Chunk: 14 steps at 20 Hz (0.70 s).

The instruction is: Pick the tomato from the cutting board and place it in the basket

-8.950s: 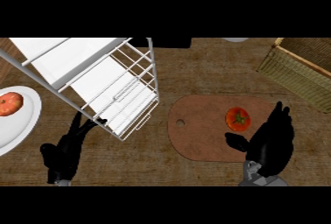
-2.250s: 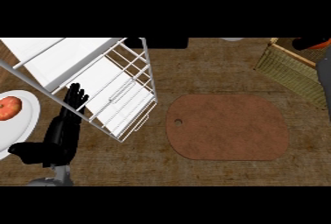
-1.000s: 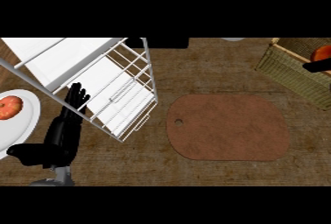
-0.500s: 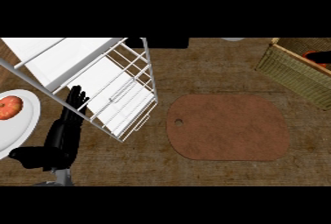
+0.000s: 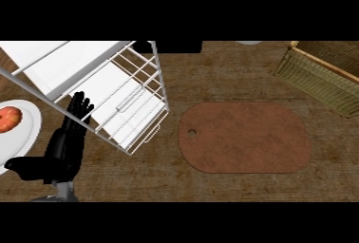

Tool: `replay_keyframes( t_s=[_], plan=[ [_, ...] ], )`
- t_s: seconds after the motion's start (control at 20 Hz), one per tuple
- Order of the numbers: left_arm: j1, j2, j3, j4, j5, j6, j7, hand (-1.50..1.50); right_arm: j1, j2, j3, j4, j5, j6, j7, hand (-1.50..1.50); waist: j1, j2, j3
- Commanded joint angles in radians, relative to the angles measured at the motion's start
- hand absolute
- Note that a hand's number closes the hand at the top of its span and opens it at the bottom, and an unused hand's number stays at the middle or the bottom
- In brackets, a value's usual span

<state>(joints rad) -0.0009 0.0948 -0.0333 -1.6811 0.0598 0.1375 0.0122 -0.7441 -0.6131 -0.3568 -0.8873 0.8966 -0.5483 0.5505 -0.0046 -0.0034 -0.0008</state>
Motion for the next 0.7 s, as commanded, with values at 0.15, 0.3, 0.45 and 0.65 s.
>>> replay_keyframes(
  t_s=[0.15, 0.3, 0.45, 0.65],
  plan=[
    [0.01, -0.003, 0.024, 0.014, 0.002, 0.004, -0.02, 0.0, 0.155, -0.014, -0.058, -0.323, -0.031, 0.012, 0.16, -1.5, -0.017, -0.005, 0.0],
    [0.065, -0.006, 0.01, -0.018, 0.012, -0.011, -0.017, 0.0, 0.286, -0.029, -0.12, -0.509, -0.156, 0.081, 0.121, -1.5, -0.031, -0.011, 0.0],
    [-0.002, -0.019, 0.012, 0.002, -0.025, 0.032, -0.001, 0.0, 0.424, -0.065, -0.174, -0.657, -0.215, 0.16, 0.109, -1.5, -0.025, -0.004, 0.0],
    [0.036, -0.021, -0.012, -0.053, -0.023, 0.016, 0.027, 0.0, 0.46, -0.068, -0.234, -0.779, -0.345, 0.242, 0.098, -1.5, -0.011, -0.003, 0.001]
  ],
)
